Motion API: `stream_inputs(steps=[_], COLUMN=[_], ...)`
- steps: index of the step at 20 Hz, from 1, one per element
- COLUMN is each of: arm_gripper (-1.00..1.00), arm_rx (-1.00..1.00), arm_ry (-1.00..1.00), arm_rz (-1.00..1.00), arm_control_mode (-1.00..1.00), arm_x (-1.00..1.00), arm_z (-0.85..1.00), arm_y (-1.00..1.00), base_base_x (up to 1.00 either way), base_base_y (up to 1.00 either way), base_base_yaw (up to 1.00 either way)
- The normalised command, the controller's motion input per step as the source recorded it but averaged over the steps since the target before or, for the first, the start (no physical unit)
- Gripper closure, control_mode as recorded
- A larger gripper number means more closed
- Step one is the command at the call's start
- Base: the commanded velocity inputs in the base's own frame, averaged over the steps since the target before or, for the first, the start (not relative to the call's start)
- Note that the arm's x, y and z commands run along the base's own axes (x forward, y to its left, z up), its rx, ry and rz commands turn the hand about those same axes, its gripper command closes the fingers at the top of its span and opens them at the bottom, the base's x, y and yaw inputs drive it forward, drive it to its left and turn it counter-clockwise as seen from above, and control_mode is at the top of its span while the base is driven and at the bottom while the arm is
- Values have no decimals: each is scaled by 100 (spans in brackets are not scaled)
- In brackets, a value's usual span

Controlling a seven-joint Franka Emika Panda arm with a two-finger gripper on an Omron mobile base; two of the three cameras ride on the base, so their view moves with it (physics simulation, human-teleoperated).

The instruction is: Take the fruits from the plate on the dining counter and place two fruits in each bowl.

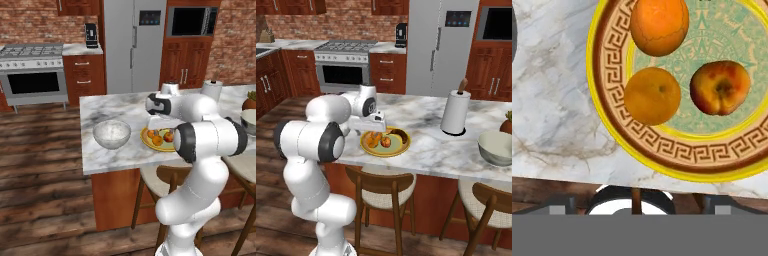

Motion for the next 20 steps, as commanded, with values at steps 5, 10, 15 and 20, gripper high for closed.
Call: stream_inputs(steps=[5, 10, 15, 20], arm_gripper=[-100, -100, -100, -100], arm_rx=[0, 1, 0, 0], arm_ry=[6, 6, 5, 3], arm_rz=[0, 0, 0, 0], arm_control_mode=[-100, -100, -100, -100], arm_x=[37, 24, 21, 18], arm_z=[-38, -44, -26, -23], arm_y=[0, 0, 0, 0], base_base_x=[0, 0, 0, 0], base_base_y=[0, 0, 0, 0], base_base_yaw=[0, 0, 0, 0])
